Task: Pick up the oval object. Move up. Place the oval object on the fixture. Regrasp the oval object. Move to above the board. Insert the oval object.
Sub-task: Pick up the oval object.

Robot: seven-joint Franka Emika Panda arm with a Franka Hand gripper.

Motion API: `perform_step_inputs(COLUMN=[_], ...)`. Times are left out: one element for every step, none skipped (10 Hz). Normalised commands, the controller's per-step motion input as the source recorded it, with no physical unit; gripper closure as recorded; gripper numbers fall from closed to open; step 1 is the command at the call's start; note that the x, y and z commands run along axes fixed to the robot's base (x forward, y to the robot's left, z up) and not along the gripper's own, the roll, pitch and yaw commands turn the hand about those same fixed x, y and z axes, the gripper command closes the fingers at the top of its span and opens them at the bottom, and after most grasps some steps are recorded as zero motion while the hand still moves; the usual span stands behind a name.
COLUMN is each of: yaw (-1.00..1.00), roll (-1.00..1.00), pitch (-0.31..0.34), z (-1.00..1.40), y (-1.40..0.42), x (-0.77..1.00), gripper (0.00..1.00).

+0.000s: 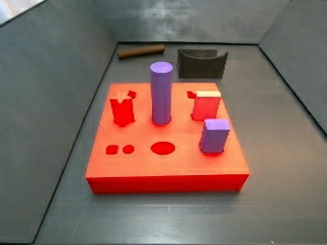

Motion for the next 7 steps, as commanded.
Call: perform_step_inputs(yaw=[-1.00, -1.00, -1.00, -0.59, -0.01, 0.01, 0.00], roll=[0.00, 0.00, 0.00, -0.05, -0.07, -0.15, -0.18], pitch=[0.000, 0.000, -0.034, 0.003, -0.074, -0.116, -0.121], z=[-0.85, -0.85, -0.92, -1.00, -0.91, -0.79, -0.75], y=[0.00, 0.00, 0.00, 0.41, 0.82, 0.93, 0.84], x=[-0.04, -0.03, -0.06, -0.22, -0.41, -0.48, -0.48], gripper=[0.00, 0.00, 0.00, 0.00, 0.00, 0.00, 0.00])
